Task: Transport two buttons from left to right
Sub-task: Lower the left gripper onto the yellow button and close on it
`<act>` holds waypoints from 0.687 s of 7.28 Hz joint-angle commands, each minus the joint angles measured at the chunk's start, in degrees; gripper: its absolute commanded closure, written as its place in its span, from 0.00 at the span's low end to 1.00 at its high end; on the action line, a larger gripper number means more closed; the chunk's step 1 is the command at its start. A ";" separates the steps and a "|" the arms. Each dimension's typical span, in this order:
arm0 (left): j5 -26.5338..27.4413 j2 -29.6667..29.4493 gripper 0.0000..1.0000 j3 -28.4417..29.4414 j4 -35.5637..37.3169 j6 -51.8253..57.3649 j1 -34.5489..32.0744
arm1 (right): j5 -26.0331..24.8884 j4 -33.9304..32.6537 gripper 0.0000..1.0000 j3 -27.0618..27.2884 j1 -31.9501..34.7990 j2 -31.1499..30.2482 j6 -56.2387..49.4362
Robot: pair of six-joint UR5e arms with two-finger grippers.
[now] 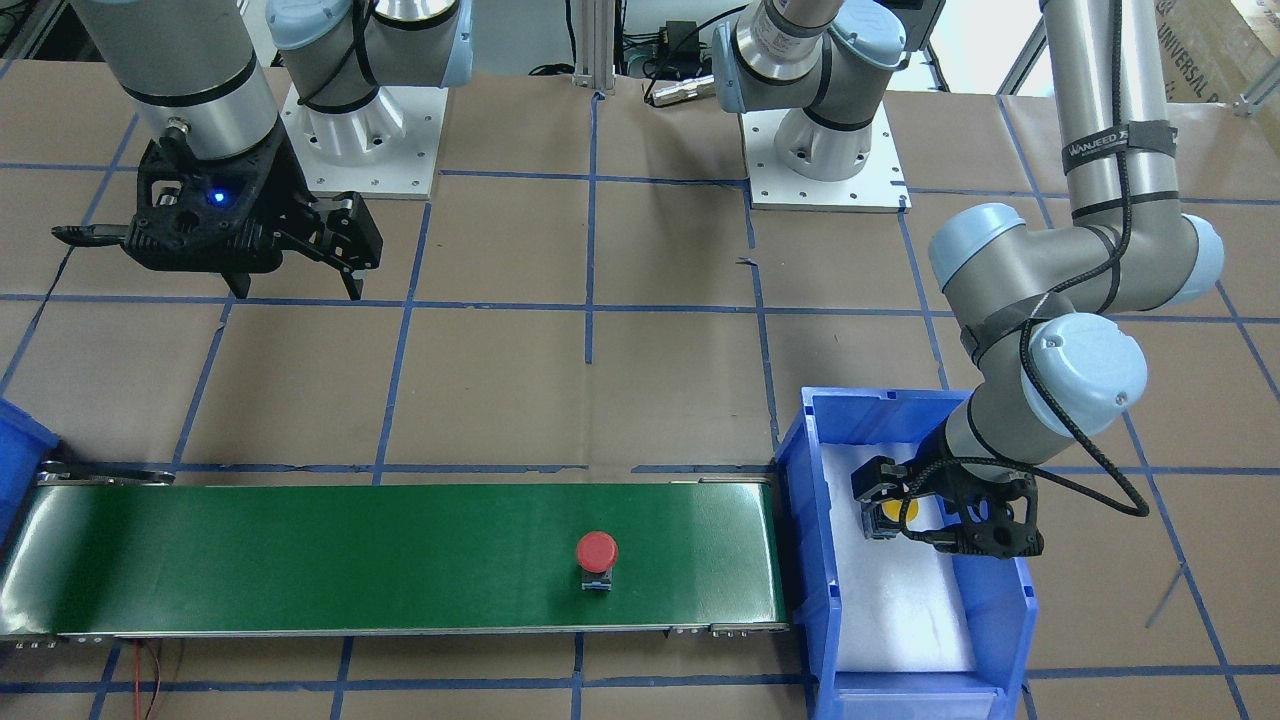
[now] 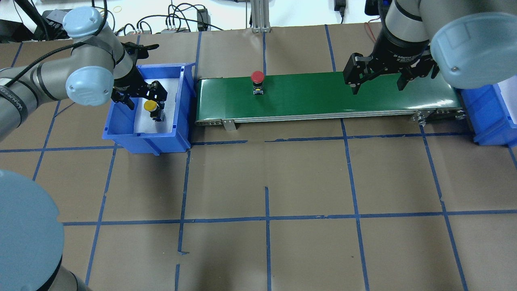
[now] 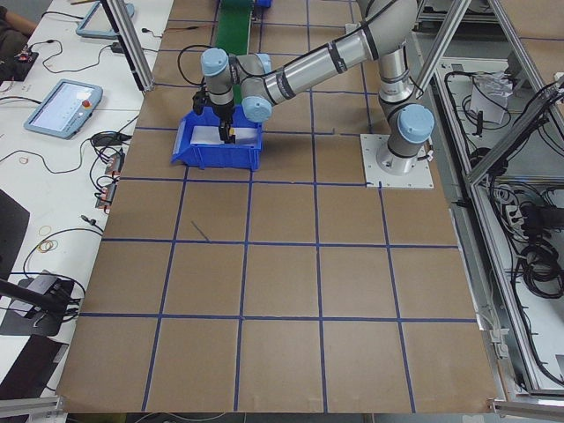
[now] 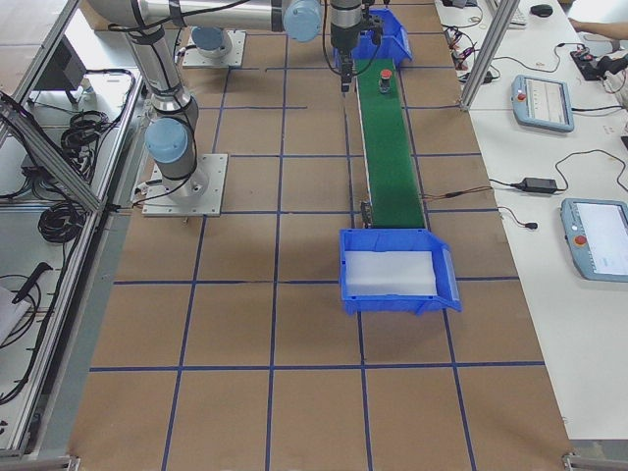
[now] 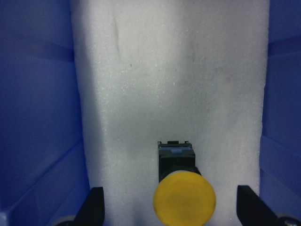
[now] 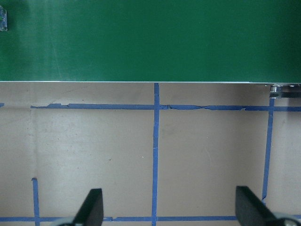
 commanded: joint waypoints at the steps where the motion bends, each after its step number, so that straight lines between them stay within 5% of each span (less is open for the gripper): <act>1: -0.17 0.00 0.04 0.22 0.21 -0.59 0.09 | -0.05 0.01 0.00 -0.03 0.03 -0.01 -0.02; 3: -0.35 -0.09 0.05 0.57 0.21 -0.77 0.09 | -0.22 0.27 0.00 0.06 -0.40 0.08 -0.11; 4: -0.35 -0.17 0.22 0.66 0.21 -1.38 0.09 | -0.05 0.36 0.00 -0.03 -0.49 -0.10 0.07; 5: -0.52 -0.18 0.50 1.01 0.21 -2.26 0.01 | -0.05 0.45 0.00 -0.12 -0.58 -0.10 0.07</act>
